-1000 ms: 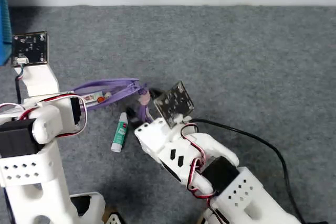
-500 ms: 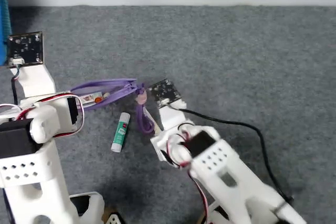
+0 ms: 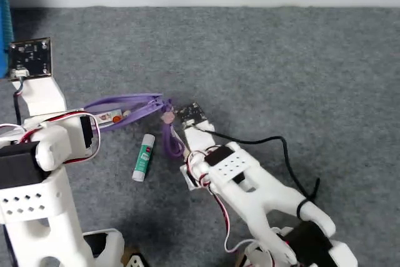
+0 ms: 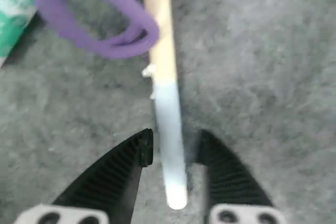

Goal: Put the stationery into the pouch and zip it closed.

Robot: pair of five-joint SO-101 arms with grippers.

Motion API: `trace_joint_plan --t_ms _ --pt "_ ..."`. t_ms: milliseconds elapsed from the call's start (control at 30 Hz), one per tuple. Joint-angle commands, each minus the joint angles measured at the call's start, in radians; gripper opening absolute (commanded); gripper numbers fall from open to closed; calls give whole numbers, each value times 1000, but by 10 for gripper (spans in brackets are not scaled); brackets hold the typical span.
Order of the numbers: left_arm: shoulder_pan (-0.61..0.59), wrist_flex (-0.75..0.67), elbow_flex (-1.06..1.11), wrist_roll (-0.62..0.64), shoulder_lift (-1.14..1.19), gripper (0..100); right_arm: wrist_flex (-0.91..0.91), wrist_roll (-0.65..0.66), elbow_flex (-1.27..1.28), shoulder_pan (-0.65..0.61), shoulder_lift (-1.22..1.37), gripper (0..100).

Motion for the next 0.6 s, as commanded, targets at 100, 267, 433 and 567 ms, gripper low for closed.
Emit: trace_joint_plan --t_ms 100,267,433,567 --pt "-5 11 -10 5 -2 13 19 87 -54 159 -12 10" --pt "-3 11 -10 5 -2 13 136 181 -54 269 -62 8" --pt "-3 11 -10 5 -2 13 225 230 -54 292 -150 9" --pt "-3 11 -10 5 -2 13 220 199 -58 229 -199 9"
